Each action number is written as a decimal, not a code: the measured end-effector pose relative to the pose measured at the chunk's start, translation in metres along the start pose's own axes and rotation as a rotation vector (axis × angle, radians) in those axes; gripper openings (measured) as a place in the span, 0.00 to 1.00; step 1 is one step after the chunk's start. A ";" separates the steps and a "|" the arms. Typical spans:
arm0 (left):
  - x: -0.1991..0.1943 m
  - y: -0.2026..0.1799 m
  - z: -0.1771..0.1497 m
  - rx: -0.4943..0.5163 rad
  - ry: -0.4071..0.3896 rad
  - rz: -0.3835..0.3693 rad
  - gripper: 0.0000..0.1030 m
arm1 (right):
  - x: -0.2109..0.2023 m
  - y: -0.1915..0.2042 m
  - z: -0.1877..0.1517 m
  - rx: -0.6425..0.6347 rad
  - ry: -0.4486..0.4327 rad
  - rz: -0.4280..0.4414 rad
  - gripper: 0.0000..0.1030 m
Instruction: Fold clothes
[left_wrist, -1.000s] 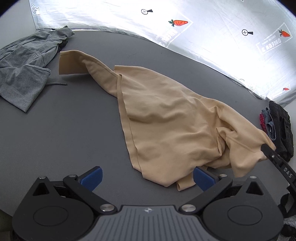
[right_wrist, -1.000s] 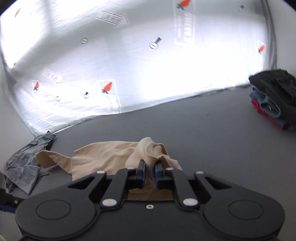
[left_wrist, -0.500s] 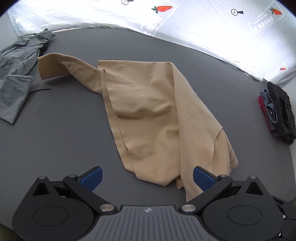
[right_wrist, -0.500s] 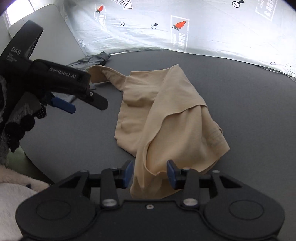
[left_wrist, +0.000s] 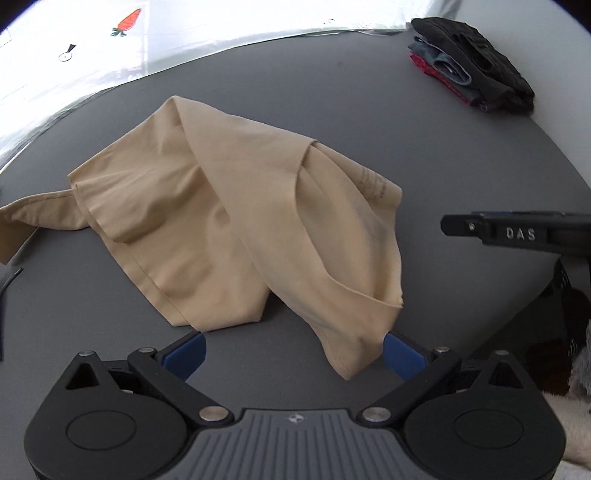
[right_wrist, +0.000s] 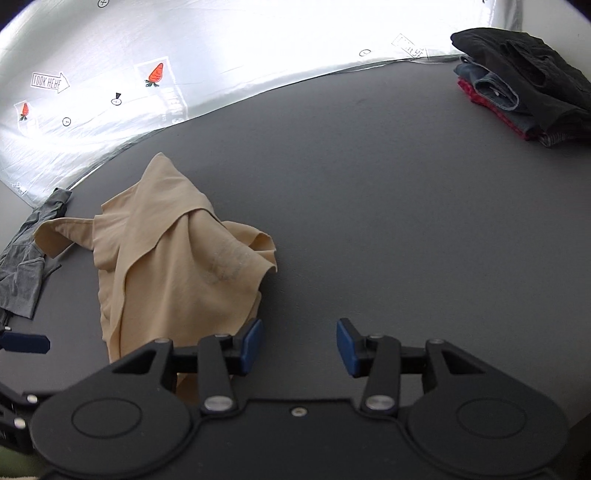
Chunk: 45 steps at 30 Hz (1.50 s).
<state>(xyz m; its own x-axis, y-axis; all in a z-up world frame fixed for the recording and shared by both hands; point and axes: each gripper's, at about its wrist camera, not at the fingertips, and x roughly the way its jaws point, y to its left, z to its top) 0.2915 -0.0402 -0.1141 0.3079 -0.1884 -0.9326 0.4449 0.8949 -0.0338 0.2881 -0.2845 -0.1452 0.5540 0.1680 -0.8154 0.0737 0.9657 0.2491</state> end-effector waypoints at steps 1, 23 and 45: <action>0.003 -0.009 -0.004 0.022 0.006 -0.002 0.97 | 0.002 -0.004 -0.002 -0.007 0.012 -0.005 0.45; -0.039 0.006 0.026 -0.197 -0.338 0.328 0.11 | -0.003 0.046 -0.006 -0.366 -0.176 0.055 0.69; -0.097 0.082 0.045 -0.291 -0.461 0.439 0.11 | 0.026 0.063 0.044 -0.173 -0.230 0.156 0.65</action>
<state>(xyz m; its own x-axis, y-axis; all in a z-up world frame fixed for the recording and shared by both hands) 0.3360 0.0329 -0.0102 0.7615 0.1204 -0.6369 -0.0259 0.9875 0.1558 0.3437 -0.2279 -0.1274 0.7220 0.2865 -0.6298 -0.1580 0.9545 0.2530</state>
